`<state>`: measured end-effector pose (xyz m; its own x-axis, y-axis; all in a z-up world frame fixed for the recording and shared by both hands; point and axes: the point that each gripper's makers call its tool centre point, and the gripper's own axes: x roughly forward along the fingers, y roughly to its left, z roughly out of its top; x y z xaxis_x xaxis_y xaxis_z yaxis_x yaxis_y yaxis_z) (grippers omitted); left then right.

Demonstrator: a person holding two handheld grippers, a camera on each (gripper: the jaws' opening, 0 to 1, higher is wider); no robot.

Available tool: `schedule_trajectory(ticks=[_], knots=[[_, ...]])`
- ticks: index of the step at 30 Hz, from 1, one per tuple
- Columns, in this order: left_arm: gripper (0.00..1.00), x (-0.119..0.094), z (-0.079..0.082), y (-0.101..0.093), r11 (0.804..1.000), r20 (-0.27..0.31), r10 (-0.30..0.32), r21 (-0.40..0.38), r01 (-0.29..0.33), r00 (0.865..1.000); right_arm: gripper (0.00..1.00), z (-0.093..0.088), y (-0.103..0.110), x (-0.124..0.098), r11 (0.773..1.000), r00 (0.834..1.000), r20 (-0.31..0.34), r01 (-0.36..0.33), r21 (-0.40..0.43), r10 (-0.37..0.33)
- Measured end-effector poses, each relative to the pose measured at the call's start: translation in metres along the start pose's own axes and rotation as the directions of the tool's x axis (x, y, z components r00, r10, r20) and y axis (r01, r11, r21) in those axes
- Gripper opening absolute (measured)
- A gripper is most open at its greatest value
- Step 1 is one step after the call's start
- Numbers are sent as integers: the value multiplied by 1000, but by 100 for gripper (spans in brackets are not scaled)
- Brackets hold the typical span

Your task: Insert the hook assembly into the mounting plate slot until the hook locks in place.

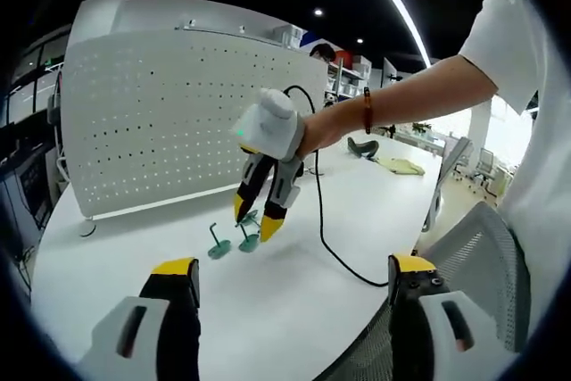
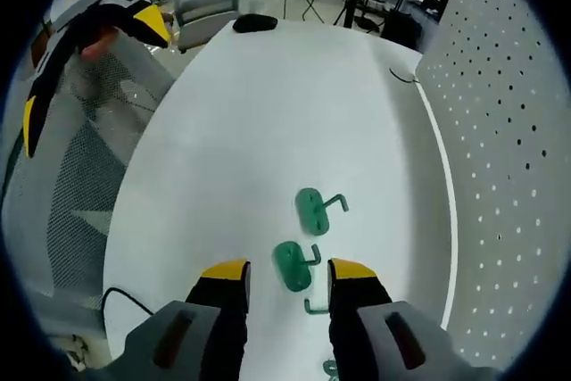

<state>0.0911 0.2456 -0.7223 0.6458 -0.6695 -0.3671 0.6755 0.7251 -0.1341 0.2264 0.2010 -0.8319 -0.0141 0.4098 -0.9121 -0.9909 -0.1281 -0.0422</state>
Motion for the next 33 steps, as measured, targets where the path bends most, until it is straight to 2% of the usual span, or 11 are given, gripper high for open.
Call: schedule_trajectory(ticks=[6, 8, 18, 23, 28, 30, 33], knots=[[89, -1, -2, 2, 1000, -5, 3, -4, -3, 1000, 30, 1, -4, 5, 999, 1000, -22, -14, -33, 13], [89, -1, -3, 2, 1000, -6, 2, -7, -2, 1000, 27, 0, -4, 7, 997, 999, -38, -33, -75, 30], [88, -4, -4, 6, 1000, -6, 7, -17, -7, 1000, 24, -1, -8, 16, 991, 992, -91, -95, -97, 86], [88, -4, -5, 7, 1000, -7, 10, -19, -10, 1000, 16, -3, -4, 18, 987, 988, -112, -122, -108, 109], [87, -4, -5, 6, 1000, -5, 8, -22, -8, 1000, 13, -9, 2, 19, 983, 982, -138, -142, -112, 126], [87, -4, -6, 6, 1000, -7, 7, -24, -7, 1000, 8, -10, 4, 18, 982, 981, -146, -149, -116, 132], [87, -4, -6, 5, 1000, -6, 4, -25, -4, 1000, 6, -9, 7, 17, 982, 980, -139, -156, -105, 141]])
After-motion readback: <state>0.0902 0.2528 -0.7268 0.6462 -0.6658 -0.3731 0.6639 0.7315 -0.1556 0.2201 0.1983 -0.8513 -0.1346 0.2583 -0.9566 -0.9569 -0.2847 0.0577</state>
